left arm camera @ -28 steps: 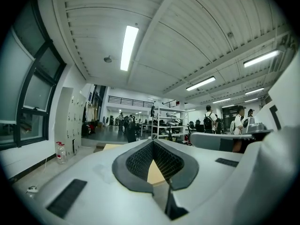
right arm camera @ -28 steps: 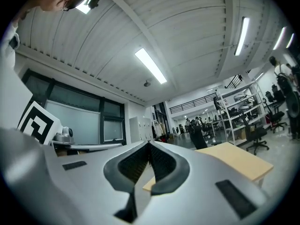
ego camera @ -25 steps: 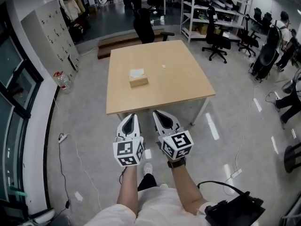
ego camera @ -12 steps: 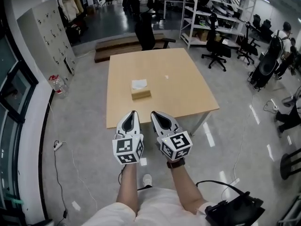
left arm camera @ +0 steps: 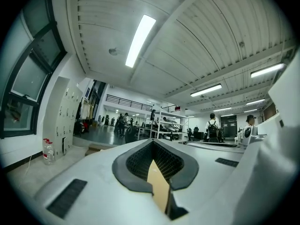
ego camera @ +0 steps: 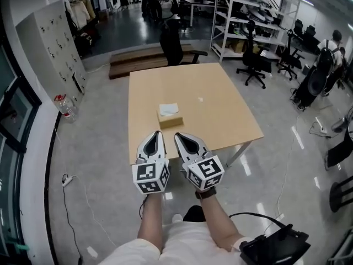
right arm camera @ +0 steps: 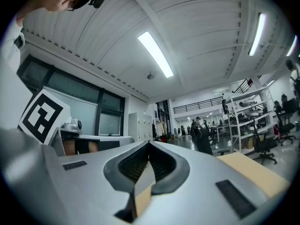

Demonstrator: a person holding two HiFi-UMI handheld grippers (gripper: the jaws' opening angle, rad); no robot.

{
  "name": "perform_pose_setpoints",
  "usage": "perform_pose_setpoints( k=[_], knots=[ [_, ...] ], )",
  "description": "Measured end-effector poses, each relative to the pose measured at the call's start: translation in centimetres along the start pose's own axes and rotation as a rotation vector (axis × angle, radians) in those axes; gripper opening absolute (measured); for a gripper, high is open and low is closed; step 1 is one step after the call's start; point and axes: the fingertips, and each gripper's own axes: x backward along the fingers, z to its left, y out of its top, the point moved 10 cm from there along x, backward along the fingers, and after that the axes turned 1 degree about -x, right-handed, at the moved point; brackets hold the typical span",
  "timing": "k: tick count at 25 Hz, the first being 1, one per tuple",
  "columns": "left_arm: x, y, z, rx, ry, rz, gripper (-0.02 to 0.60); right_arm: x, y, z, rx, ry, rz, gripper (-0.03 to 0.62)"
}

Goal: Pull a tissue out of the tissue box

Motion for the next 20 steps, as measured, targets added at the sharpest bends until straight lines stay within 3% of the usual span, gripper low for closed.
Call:
perform_pose_setpoints(
  k=[8,12,20],
  knots=[
    [-6.7,-3.0,2.5,0.028,0.002,0.060,0.002,-4.4,-3.3,-5.2,-0.063,-0.043,0.066,0.003],
    [-12.3,-5.2,3.7,0.026,0.033,0.085,0.002,-9.4,-4.5,-9.5,-0.075,0.001,0.073,0.003],
    [-23.7,-5.9,8.5,0.024,0.119,0.125,0.002,-20.1,-6.1,-18.8,-0.098,0.041,0.128,0.003]
  ],
)
